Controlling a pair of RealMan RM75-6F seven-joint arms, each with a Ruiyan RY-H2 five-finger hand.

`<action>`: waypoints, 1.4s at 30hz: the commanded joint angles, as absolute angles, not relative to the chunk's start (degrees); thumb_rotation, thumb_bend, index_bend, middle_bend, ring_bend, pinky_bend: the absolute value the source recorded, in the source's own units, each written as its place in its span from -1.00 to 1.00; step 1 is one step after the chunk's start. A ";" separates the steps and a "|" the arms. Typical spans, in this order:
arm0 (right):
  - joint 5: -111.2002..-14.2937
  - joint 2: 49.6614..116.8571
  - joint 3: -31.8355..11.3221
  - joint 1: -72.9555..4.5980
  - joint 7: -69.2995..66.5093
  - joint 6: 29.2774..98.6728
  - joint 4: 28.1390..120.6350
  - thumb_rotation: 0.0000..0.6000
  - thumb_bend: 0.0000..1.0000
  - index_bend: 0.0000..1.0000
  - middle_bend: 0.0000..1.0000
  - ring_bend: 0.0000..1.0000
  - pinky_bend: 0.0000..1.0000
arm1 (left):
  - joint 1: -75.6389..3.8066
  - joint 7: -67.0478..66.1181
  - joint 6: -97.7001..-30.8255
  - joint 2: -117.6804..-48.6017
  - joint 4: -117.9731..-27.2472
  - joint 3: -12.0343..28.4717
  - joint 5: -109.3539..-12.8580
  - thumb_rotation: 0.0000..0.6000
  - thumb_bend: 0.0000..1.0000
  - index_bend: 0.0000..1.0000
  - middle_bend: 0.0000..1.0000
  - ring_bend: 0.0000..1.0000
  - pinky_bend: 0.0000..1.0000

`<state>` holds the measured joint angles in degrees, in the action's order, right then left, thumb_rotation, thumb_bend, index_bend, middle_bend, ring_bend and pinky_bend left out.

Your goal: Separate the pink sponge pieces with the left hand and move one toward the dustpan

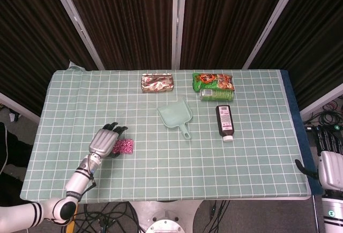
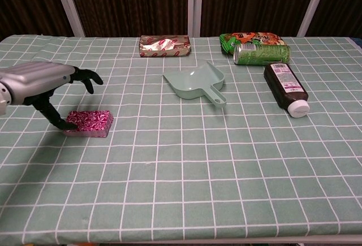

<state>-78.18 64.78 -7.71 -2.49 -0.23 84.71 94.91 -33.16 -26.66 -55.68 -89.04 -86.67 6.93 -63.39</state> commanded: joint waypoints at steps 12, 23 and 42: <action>-77.39 64.88 -7.76 -2.50 -1.60 84.07 93.61 1.00 -0.75 -1.00 -1.00 -1.00 -1.00 | -34.36 -25.23 -55.33 -92.95 -82.45 6.02 -62.80 1.00 -0.67 -0.64 -0.44 -0.77 -0.60; -77.65 65.10 -7.36 -2.80 -1.97 83.21 92.69 1.00 -0.75 -1.00 -1.00 -1.00 -1.00 | -34.73 -24.75 -55.61 -93.99 -81.42 5.73 -62.70 1.00 -0.62 -0.54 -0.32 -0.73 -0.57; -76.92 64.97 -7.61 -2.72 -2.73 83.04 92.66 1.00 -0.75 -1.00 -1.00 -1.00 -1.00 | -35.33 -26.31 -55.80 -94.53 -81.47 5.56 -60.84 1.00 -0.61 -0.51 -0.23 -0.73 -0.57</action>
